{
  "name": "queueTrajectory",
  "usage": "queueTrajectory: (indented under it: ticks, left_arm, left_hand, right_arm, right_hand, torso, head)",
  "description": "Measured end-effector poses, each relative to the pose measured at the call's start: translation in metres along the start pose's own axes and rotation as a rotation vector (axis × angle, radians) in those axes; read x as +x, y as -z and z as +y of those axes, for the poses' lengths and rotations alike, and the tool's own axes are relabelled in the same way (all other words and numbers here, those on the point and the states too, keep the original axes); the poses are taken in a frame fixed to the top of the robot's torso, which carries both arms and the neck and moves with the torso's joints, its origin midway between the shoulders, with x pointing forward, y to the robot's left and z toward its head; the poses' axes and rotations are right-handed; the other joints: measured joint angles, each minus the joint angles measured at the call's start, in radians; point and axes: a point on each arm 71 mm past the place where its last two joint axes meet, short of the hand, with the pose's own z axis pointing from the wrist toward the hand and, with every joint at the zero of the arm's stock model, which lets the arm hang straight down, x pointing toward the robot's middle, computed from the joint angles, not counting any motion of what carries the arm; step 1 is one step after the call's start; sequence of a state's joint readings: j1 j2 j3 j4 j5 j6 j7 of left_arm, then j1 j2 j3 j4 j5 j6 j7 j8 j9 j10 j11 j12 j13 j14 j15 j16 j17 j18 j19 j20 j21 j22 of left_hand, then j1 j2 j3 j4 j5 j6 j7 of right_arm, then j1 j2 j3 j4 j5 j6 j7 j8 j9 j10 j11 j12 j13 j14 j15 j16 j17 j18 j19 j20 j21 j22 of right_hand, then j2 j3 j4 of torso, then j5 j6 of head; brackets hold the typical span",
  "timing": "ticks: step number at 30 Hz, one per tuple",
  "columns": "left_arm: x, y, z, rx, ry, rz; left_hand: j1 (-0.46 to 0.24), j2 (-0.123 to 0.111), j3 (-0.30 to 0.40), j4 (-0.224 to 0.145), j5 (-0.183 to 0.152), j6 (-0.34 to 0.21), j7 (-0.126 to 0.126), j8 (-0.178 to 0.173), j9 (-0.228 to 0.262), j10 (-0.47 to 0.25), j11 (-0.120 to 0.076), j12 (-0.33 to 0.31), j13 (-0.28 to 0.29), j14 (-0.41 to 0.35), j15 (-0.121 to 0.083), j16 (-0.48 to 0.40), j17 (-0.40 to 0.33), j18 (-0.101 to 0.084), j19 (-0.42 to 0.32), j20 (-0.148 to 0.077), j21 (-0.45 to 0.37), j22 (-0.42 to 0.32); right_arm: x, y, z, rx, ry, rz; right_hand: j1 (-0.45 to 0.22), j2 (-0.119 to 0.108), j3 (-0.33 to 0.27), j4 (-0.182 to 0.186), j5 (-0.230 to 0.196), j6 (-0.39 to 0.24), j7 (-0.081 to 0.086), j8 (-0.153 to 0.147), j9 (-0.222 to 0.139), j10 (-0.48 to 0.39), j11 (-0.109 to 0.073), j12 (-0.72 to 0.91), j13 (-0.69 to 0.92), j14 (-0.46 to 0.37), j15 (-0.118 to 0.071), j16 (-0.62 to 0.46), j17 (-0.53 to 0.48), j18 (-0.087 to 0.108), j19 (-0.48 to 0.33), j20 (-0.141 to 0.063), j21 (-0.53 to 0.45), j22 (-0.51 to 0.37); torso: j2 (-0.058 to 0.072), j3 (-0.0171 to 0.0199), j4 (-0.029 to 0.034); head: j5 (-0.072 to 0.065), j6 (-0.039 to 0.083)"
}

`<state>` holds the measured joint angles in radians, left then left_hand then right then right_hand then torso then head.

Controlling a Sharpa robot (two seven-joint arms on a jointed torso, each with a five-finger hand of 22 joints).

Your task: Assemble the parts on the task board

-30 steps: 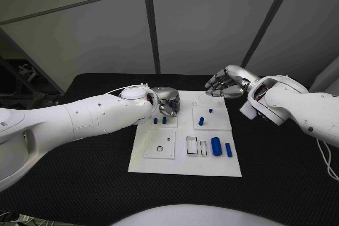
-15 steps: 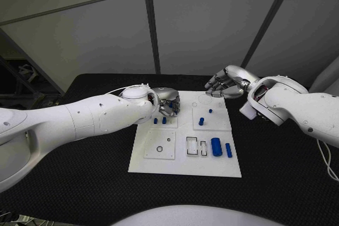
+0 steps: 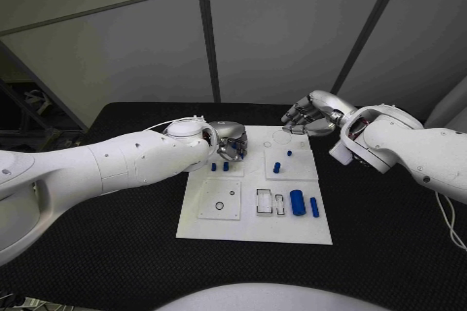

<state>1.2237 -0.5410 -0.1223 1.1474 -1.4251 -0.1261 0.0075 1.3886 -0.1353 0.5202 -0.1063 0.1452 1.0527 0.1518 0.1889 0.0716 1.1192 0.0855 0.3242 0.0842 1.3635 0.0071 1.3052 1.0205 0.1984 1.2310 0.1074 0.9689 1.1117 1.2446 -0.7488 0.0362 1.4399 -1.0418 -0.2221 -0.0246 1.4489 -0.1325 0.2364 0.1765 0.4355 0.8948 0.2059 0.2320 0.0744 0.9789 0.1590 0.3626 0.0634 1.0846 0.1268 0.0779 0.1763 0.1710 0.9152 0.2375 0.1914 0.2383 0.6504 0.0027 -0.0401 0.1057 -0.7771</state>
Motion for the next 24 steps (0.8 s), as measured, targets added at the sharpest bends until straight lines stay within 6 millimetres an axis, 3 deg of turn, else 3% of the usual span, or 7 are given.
queueTrajectory:
  ticks: [6,17,24]
  left_arm:
    - [-0.001,0.006,0.005,-0.005,0.017,-0.011]
    - [-0.031,0.014,0.004,0.011,0.082,-0.109]
    - [-0.039,0.027,0.011,0.004,0.108,-0.132]
  left_hand:
    - [0.000,0.000,0.003,0.003,0.000,0.005,-0.002,-0.004,0.000,0.003,-0.003,-0.006,0.000,0.000,0.000,0.004,0.000,0.000,0.000,0.000,0.006,0.007]
    - [-0.005,-0.005,0.006,0.005,0.000,0.009,0.002,-0.010,0.000,0.011,-0.003,-0.020,0.001,0.007,0.000,0.012,0.004,0.000,0.004,-0.004,0.011,0.016]
    - [-0.007,-0.007,0.006,0.005,0.000,0.016,0.002,-0.010,0.000,0.018,-0.003,-0.020,0.001,0.010,-0.003,0.012,0.007,0.000,0.007,0.000,0.017,0.022]
  right_arm:
    - [0.000,0.000,0.000,0.000,0.000,0.000]
    - [-0.001,0.000,-0.001,0.002,0.001,-0.002]
    - [-0.001,0.000,-0.002,0.003,0.001,-0.003]
  right_hand:
    - [0.000,0.000,0.000,0.000,0.005,0.003,0.003,0.000,0.000,0.000,0.000,0.000,0.000,0.000,0.000,0.000,0.000,0.000,0.000,0.000,0.000,0.000]
    - [0.000,0.000,0.000,0.000,0.005,0.003,0.003,0.000,0.000,0.000,0.000,0.000,0.000,0.000,0.000,0.000,0.000,0.000,0.000,0.000,0.000,0.000]
    - [0.000,0.000,0.000,0.000,0.005,0.003,0.003,0.000,0.000,0.000,0.000,0.000,0.000,0.000,0.000,0.000,0.000,0.000,0.000,0.000,0.000,0.000]
  torso:
    - [0.001,-0.0002,0.0009]
    - [0.001,-0.0005,0.0008]
    - [0.001,0.0002,0.0008]
  head:
    - [0.000,0.002]
    - [0.002,0.005]
    - [0.005,0.005]
